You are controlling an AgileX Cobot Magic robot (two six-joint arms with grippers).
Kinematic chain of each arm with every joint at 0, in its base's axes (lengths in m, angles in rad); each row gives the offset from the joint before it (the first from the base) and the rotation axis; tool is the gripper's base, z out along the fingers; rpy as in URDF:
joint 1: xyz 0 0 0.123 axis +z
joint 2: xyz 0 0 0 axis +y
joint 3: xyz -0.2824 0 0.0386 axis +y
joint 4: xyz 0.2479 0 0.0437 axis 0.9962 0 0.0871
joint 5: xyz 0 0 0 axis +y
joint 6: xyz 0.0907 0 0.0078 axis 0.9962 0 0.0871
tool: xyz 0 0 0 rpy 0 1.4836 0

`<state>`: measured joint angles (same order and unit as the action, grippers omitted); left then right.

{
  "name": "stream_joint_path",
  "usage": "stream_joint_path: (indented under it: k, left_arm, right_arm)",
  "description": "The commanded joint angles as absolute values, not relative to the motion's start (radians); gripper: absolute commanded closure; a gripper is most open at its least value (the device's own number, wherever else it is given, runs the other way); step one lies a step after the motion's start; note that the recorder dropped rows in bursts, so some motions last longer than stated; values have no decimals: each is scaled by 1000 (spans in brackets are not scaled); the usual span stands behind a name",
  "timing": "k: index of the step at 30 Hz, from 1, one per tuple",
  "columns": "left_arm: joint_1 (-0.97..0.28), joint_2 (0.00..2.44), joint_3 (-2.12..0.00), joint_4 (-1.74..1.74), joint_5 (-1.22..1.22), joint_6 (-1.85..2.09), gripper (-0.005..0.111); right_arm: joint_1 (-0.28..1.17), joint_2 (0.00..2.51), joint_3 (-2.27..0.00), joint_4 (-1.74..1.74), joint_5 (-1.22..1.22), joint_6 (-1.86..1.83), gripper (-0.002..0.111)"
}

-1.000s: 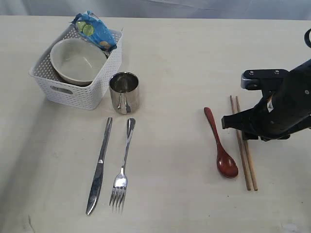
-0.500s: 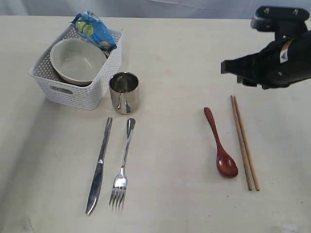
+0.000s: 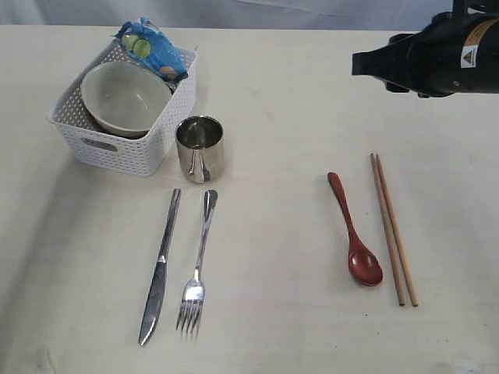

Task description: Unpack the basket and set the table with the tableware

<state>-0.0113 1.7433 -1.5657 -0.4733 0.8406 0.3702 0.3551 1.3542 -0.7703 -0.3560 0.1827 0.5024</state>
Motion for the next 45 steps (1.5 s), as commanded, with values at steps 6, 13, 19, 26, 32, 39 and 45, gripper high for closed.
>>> stream_joint_path:
  k: [6, 13, 19, 26, 32, 39, 45]
  left_arm:
    - [-12, 1900, -1529, -534, 748, 324, 42]
    - [-12, 1988, -1529, -579, 672, 324, 42]
    - [-12, 2012, -1529, -579, 661, 324, 54]
    - [-12, 2012, -1529, -579, 661, 331, 106]
    - [-12, 2005, -1529, -581, 663, 331, 106]
    - [-12, 1922, -1529, -583, 698, 341, 106]
    - [-12, 1839, -1529, -585, 745, 360, 106]
  right_arm:
    - [351, 1348, -767, -370, 159, 481, 69]
    - [351, 1348, -767, -370, 132, 466, 69]
    - [351, 1348, -767, -370, 129, 464, 69]
    - [351, 1348, -767, -370, 132, 464, 69]
    - [351, 1348, -767, -370, 132, 464, 69]
    - [351, 1348, -767, -370, 132, 464, 69]
    - [351, 1348, -767, -370, 140, 447, 69]
